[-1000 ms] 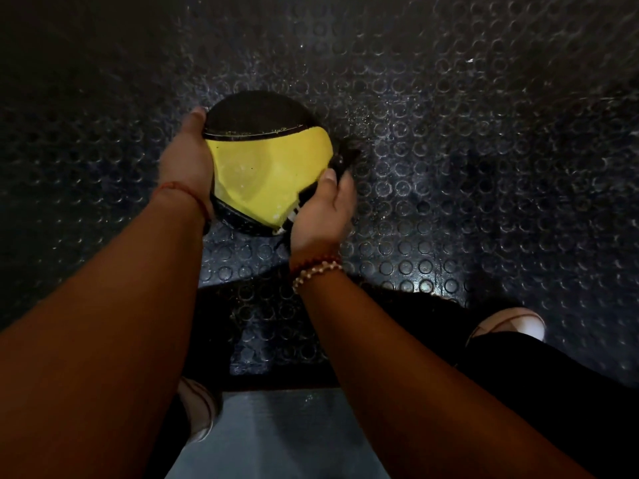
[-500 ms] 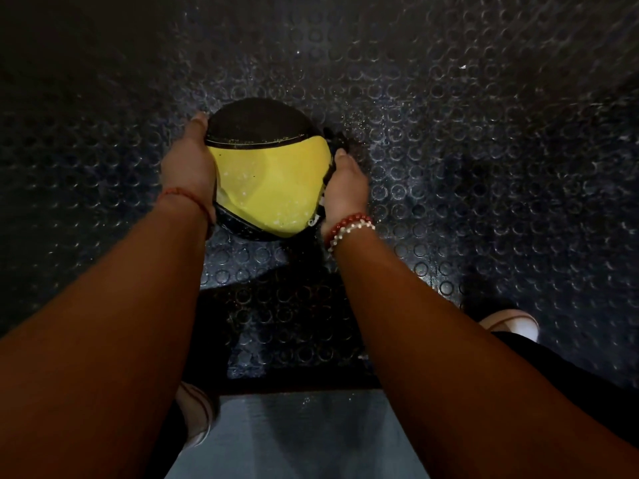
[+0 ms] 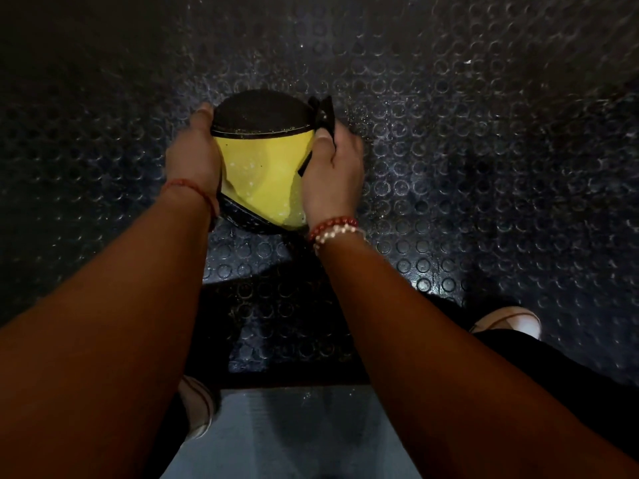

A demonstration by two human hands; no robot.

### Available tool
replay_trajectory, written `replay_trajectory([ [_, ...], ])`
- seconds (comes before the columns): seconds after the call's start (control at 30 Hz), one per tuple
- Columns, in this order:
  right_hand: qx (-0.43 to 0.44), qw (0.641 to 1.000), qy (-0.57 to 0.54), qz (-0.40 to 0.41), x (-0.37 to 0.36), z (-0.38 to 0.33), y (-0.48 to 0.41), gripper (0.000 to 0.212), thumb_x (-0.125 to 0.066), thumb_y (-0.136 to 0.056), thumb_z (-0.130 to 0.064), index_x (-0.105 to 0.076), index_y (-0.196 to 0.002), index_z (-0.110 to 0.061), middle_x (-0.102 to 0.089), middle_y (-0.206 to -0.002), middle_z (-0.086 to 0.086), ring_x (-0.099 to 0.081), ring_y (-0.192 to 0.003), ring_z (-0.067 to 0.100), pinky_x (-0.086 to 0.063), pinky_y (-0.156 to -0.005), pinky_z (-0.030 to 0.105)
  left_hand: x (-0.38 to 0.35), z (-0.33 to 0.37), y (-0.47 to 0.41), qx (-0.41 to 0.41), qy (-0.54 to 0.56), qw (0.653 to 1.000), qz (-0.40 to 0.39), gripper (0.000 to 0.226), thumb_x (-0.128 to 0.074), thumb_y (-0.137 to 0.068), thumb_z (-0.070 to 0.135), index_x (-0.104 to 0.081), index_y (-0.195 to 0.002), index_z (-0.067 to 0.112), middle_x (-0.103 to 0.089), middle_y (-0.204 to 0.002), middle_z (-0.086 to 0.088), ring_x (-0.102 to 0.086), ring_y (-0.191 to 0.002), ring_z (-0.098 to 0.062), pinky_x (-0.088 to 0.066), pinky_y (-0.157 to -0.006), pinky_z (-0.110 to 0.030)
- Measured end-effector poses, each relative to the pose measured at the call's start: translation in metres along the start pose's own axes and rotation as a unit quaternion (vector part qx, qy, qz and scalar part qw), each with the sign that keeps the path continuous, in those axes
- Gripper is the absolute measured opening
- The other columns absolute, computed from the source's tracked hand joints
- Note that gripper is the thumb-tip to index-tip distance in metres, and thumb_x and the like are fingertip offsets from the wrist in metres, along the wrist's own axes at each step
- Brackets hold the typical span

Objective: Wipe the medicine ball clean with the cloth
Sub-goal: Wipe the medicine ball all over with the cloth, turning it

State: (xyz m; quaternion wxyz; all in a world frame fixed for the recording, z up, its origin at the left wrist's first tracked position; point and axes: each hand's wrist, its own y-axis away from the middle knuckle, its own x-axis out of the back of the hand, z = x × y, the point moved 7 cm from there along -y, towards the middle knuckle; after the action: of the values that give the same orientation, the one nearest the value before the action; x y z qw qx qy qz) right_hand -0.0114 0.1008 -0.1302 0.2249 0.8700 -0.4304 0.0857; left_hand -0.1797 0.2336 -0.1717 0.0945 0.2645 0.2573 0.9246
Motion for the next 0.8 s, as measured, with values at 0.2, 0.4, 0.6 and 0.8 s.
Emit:
replay_trajectory([
  [0.2,-0.221,0.967,-0.112,-0.053,-0.002,0.040,-0.031,0.028,-0.045,-0.097,-0.026,-0.062,-0.112,-0.010,-0.061,-0.117,0.005,-0.056,-0.110,0.023,-0.046,-0.098,0.040,0.002,-0.015,0.005,0.083,0.129,0.988,0.023,0.079,-0.057,-0.046,0.078,-0.072,-0.099,0.021,-0.075,-0.106,0.000,-0.070,-0.099,-0.023,-0.051,-0.097,-0.048],
  [0.4,-0.312,0.920,-0.236,0.012,-0.008,0.075,0.018,0.041,-0.038,-0.101,-0.032,-0.049,-0.134,-0.010,-0.051,-0.136,0.008,-0.051,-0.119,0.024,-0.043,-0.099,0.031,0.005,-0.016,0.000,0.089,0.122,0.988,0.036,0.076,-0.055,-0.044,0.080,-0.071,-0.089,0.022,-0.073,-0.111,-0.003,-0.069,-0.104,-0.027,-0.050,-0.099,-0.050],
  [0.6,-0.169,0.962,-0.193,0.098,-0.010,0.060,0.046,0.045,-0.038,-0.101,-0.025,-0.037,-0.142,-0.005,-0.040,-0.139,0.008,-0.046,-0.117,0.017,-0.036,-0.078,-0.002,0.000,0.011,0.018,0.023,-0.030,0.999,0.039,0.074,-0.033,-0.095,0.064,-0.057,-0.135,0.006,-0.055,-0.140,-0.021,-0.053,-0.128,-0.037,-0.043,-0.107,-0.045],
  [0.8,0.008,0.997,-0.054,0.058,-0.004,0.028,0.029,0.045,-0.040,-0.099,-0.025,-0.040,-0.141,-0.011,-0.036,-0.146,0.007,-0.039,-0.131,0.018,-0.034,-0.104,0.024,-0.002,0.009,0.013,0.006,-0.077,0.996,0.048,0.068,-0.024,-0.103,0.053,-0.048,-0.142,0.004,-0.050,-0.143,-0.025,-0.048,-0.132,-0.040,-0.040,-0.109,-0.046],
])
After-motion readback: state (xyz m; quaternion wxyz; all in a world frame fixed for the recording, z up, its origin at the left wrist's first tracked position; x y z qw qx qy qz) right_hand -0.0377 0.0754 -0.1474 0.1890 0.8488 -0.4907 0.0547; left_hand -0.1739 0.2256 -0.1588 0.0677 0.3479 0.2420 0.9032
